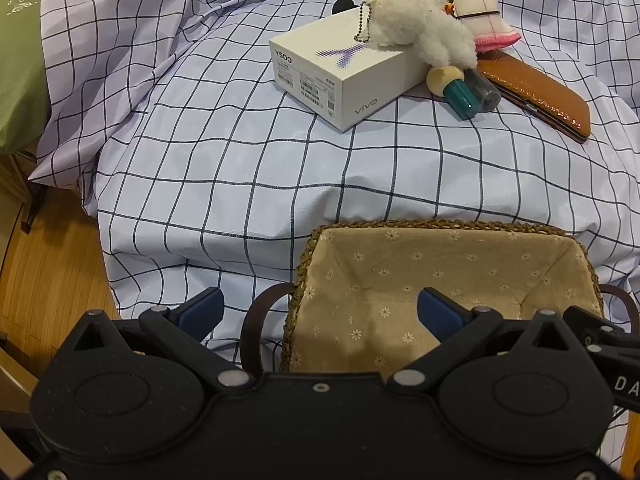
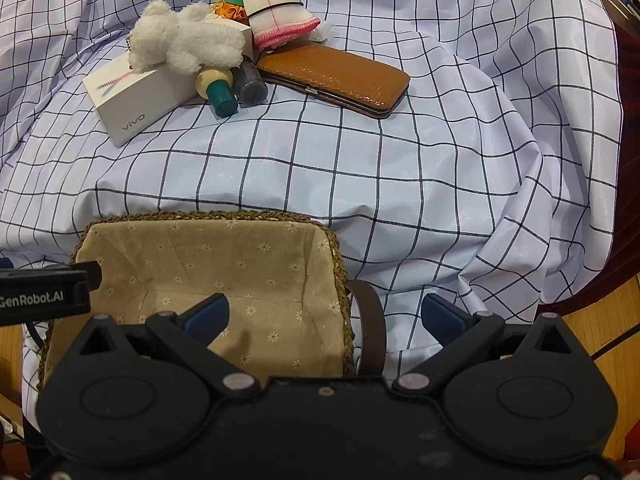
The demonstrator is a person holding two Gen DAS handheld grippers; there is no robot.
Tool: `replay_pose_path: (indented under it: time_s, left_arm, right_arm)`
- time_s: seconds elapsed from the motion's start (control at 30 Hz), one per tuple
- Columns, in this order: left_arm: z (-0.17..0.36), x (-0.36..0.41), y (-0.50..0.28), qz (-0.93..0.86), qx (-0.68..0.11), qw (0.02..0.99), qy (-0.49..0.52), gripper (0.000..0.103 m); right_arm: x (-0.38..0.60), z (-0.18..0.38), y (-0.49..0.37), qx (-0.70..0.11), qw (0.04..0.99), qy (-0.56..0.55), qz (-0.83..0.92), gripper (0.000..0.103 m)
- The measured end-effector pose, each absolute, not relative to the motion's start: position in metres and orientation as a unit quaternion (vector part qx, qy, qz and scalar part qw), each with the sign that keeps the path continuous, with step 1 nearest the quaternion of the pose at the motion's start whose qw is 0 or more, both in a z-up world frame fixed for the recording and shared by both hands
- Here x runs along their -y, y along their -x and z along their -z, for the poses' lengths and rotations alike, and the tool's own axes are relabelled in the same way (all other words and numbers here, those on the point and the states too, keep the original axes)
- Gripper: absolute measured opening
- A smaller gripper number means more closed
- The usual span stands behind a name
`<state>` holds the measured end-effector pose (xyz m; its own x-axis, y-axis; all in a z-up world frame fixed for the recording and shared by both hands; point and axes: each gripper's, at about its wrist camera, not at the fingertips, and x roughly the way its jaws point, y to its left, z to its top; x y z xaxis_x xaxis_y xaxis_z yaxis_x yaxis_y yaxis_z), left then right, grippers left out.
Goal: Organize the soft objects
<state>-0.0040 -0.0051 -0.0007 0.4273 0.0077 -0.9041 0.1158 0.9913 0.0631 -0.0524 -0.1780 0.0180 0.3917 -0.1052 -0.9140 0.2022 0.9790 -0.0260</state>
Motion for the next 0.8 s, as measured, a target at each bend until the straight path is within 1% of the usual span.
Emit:
replay_pose_path:
  time_s: [0.8]
  left_arm:
    - [0.0023, 0.0035, 0.0042, 0.032, -0.536, 0.842, -0.052, 0.1]
  right_arm:
    - [0.1759, -0.0162, 0.0525, -0.547, 0.831, -0.044, 0.088, 0.103]
